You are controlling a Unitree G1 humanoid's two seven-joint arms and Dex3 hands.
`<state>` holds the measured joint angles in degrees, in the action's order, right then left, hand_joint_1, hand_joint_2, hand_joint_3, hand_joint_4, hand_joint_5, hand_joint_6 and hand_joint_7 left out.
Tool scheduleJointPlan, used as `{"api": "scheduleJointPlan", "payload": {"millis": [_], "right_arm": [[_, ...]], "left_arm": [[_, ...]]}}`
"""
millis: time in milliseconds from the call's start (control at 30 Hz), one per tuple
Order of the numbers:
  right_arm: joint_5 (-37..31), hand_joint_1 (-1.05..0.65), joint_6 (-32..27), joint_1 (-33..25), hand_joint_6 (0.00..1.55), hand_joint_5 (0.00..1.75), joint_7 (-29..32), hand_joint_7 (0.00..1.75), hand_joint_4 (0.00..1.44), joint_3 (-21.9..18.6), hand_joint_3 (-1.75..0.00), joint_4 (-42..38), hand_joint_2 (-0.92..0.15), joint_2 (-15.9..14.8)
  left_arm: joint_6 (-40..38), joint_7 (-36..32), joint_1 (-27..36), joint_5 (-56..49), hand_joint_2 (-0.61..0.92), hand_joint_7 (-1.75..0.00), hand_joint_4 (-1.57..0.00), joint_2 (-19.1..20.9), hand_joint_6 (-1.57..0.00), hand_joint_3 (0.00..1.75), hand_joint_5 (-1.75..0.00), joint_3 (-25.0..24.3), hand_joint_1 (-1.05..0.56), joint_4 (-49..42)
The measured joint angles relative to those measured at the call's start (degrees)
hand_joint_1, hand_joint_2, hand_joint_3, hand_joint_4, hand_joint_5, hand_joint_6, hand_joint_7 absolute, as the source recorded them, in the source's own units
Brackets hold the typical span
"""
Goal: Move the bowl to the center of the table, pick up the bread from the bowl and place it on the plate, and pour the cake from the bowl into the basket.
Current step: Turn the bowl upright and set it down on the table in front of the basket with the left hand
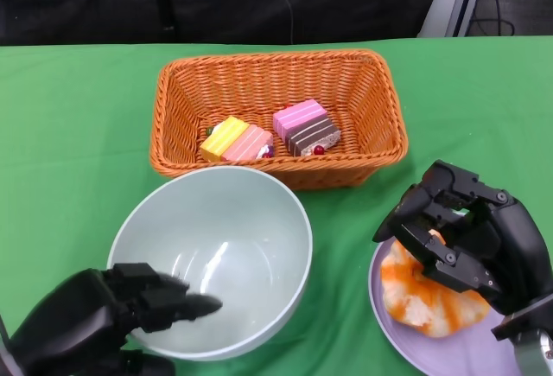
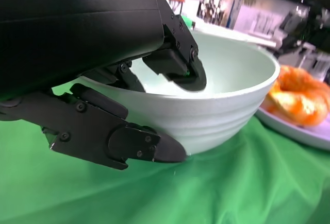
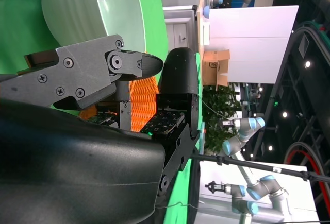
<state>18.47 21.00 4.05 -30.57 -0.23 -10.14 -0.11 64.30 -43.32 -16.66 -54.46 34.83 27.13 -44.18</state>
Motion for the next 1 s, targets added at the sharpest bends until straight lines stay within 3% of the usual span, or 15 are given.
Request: {"api": "scheduleJointPlan", "payload": {"millis": [267, 533, 1000], "right_arm": [[-0.02, -0.16, 0.77, 1.01, 0.71, 1.45, -0.3, 1.15, 0.73, -0.21, -0.41, -1.6, -0.89, 0.34], [-0.01, -0.15, 0.87, 1.06, 0.72, 1.45, -0.66, 1.15, 0.73, -0.61, -0.39, -1.99, -0.89, 0.58], [-0.14, -0.15, 1.71, 1.05, 0.71, 1.44, -0.66, 1.16, 0.74, -0.82, -0.37, -1.99, -0.91, 0.99]], "left_arm": [[0.04, -10.61, -1.56, -2.72, 0.92, 0.0, -0.25, -1.91, -0.22, 0.41, 0.0, 0.38, -0.9, -3.24], [2.42, -11.45, -3.21, -1.5, 0.92, 0.0, -0.05, -2.91, -0.11, 0.43, 0.0, 0.53, -1.04, -6.22], [15.24, 2.37, -6.12, 15.76, 0.92, -0.02, -0.07, -7.64, -0.09, 0.58, -0.02, -3.66, -1.05, -14.8]]}}
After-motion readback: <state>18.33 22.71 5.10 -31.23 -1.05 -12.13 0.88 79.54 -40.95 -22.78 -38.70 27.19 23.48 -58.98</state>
